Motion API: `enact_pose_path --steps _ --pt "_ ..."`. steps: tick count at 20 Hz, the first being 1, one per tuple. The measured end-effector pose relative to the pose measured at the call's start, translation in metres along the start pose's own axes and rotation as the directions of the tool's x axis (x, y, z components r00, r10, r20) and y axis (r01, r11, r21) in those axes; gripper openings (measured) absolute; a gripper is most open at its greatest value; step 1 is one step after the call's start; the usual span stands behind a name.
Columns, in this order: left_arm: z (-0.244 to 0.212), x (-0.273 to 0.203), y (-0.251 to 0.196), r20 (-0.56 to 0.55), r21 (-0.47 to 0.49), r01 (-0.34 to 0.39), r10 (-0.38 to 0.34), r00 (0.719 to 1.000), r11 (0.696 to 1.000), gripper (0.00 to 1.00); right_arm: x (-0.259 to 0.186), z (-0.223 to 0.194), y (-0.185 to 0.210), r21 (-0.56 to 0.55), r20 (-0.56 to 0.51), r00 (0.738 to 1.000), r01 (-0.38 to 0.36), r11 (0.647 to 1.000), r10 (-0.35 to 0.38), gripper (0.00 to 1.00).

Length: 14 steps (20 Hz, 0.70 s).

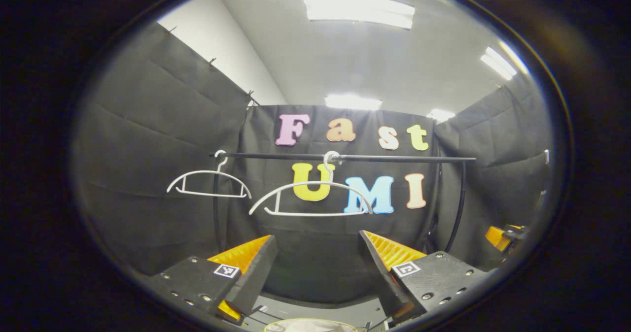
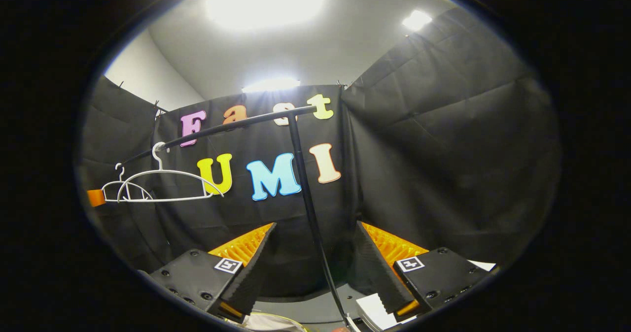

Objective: Grasp the clothes on the hanger with both hands and then place them into the laundry hamper below.

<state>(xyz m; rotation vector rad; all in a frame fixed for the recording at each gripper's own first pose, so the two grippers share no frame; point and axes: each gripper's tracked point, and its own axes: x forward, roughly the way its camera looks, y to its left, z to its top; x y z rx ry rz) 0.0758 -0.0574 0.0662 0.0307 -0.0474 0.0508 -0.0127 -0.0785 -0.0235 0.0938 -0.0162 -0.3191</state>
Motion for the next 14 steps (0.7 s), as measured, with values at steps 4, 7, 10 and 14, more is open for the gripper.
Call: enact_pose_path --steps 4,7,10,14 --pt "-0.017 -0.002 0.034 -0.016 0.016 -0.014 0.014 1.000 1.000 0.96 -0.008 -0.008 0.020 0.010 -0.016 1.000 0.005 1.000 -0.005 0.98" --pt "-0.026 0.003 0.051 -0.017 0.020 -0.014 0.015 1.000 1.000 0.96 -0.010 -0.012 0.040 0.014 -0.020 1.000 -0.010 1.000 0.010 0.98" --pt "-0.037 0.007 0.073 -0.028 0.025 -0.049 0.049 0.998 0.998 0.96 -0.013 -0.018 0.057 -0.033 -0.028 0.999 -0.039 0.999 0.038 0.98" --pt "-0.048 0.006 0.074 -0.045 0.006 -0.035 0.035 0.998 0.999 0.96 -0.023 -0.018 0.069 -0.055 -0.030 0.999 -0.030 0.998 0.029 0.98"
